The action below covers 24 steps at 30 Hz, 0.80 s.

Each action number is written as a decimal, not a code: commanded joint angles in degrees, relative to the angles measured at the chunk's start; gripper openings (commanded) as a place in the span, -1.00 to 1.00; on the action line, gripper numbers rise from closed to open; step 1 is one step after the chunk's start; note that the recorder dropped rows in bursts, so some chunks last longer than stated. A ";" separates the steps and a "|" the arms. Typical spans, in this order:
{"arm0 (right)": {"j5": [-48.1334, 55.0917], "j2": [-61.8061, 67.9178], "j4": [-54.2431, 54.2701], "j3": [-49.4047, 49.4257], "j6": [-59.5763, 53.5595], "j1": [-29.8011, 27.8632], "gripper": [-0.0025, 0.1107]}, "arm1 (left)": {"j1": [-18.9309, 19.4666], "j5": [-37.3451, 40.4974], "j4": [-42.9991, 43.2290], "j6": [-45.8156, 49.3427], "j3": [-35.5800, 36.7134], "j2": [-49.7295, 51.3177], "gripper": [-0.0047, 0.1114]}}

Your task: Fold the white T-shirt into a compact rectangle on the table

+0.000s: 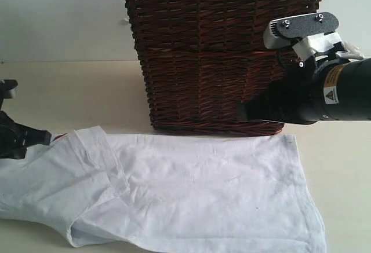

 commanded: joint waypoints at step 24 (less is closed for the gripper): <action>-2.37 -3.87 1.89 0.21 -0.96 -0.29 -0.88 | 22.52 9.48 -19.82 15.59 -1.04 -0.32 0.15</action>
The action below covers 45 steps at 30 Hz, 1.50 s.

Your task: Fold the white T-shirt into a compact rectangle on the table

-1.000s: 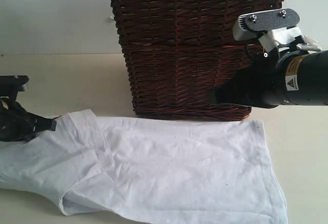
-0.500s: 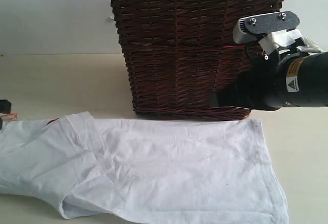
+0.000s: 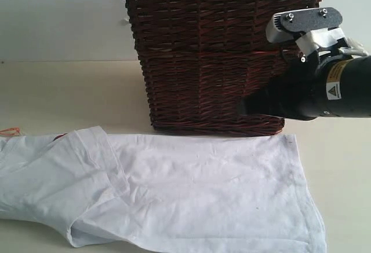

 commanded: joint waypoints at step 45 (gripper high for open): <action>5.51 -25.88 11.63 0.21 -11.04 4.38 -0.88 | 4.09 12.36 -23.23 44.65 -13.26 17.60 0.15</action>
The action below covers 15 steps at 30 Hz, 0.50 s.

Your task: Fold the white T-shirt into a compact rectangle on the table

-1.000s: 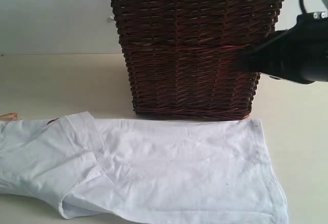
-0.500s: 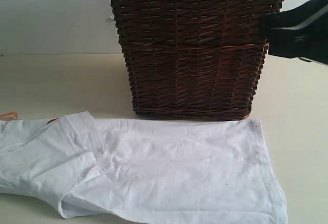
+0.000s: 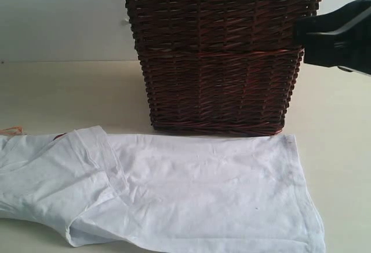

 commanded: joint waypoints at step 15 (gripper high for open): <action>0.58 -2.01 15.44 0.21 -15.28 0.05 -0.88 | 0.03 15.53 -13.37 11.25 0.48 5.21 0.14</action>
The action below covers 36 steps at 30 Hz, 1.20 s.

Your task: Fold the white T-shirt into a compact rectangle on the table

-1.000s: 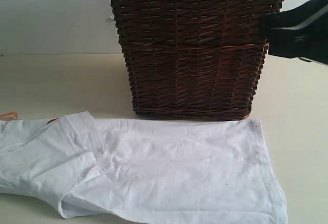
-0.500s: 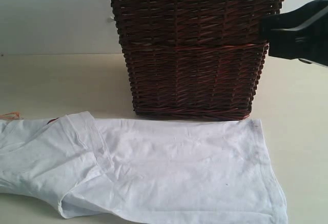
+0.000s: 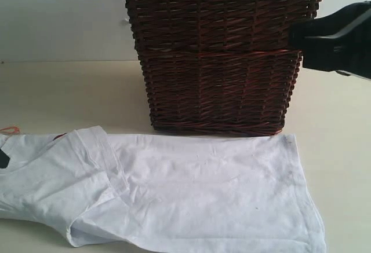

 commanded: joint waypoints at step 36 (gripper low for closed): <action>16.58 -50.16 18.29 2.01 -17.85 -3.95 -0.96 | -18.32 7.40 -15.56 -4.36 -0.25 -28.91 -0.92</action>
